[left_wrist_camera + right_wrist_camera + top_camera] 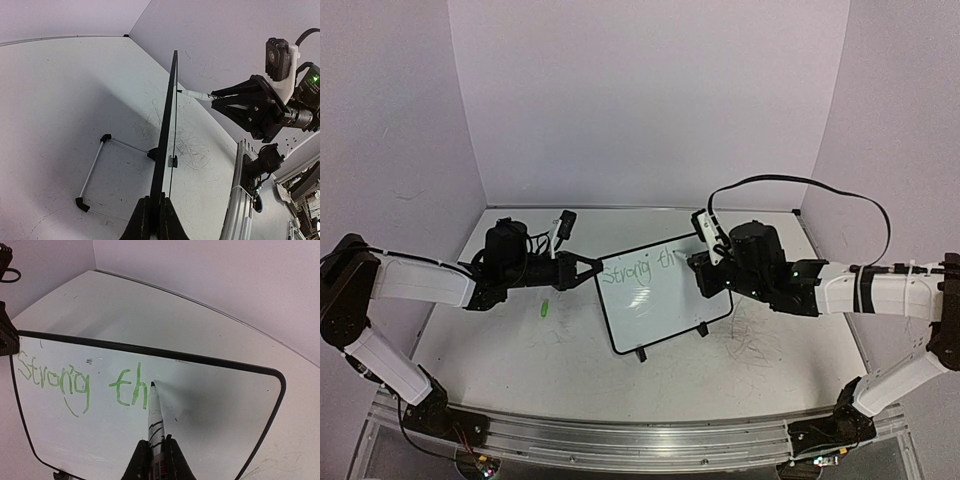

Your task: Write a sentence on the whiteboard

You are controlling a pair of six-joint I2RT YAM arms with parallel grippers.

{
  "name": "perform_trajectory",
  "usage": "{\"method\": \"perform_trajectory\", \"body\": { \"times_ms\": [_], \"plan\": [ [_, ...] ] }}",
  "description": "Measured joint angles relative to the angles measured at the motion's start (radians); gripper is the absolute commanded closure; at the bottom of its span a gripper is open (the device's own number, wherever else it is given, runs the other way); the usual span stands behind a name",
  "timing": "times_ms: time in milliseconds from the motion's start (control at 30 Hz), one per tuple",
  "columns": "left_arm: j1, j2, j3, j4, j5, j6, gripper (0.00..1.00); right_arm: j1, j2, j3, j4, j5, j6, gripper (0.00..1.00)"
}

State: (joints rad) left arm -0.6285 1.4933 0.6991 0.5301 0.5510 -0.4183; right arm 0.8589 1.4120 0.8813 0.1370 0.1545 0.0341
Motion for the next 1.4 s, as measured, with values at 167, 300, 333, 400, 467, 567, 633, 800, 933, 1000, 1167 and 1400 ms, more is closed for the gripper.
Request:
{"method": "perform_trajectory", "body": {
  "times_ms": [167,300,333,400,467,567,633,800,933,1000,1167,1400],
  "plan": [
    [0.000,0.001,0.000,0.000,0.002,0.000,1.00,0.000,0.007,0.000,0.004,0.013,0.000,1.00],
    [0.000,0.005,0.000,0.002,0.005,0.000,1.00,0.000,0.016,0.000,0.005,0.015,0.000,1.00],
    [0.000,0.006,0.000,0.002,0.005,0.000,1.00,0.000,0.018,0.000,0.005,0.015,0.000,1.00],
    [0.000,0.006,0.000,0.002,0.005,0.000,1.00,0.000,0.020,0.000,0.006,0.016,0.000,1.00],
    [0.000,0.006,0.000,0.002,0.005,0.000,1.00,0.000,0.021,0.000,0.006,0.017,0.000,1.00],
    [0.001,0.007,0.000,0.002,0.005,0.000,1.00,0.001,0.022,0.000,0.006,0.022,0.003,1.00],
    [0.001,0.007,0.000,0.002,0.005,0.000,1.00,0.002,0.023,0.000,0.006,0.026,0.004,1.00],
    [0.001,0.007,0.000,0.002,0.005,0.000,1.00,0.002,0.023,0.000,0.004,0.035,0.011,1.00],
    [0.001,0.007,0.000,0.002,0.005,0.000,1.00,0.002,0.023,0.000,0.001,0.035,0.018,1.00],
    [0.001,0.007,0.000,0.002,0.005,0.000,1.00,0.002,0.023,0.000,0.000,0.035,0.019,1.00],
    [0.001,0.007,0.000,0.002,0.005,0.000,1.00,0.002,0.023,0.000,-0.003,0.035,0.023,1.00],
    [0.001,0.007,0.000,0.002,0.005,0.000,1.00,0.002,0.023,-0.001,-0.004,0.034,0.031,1.00]
  ]
}}
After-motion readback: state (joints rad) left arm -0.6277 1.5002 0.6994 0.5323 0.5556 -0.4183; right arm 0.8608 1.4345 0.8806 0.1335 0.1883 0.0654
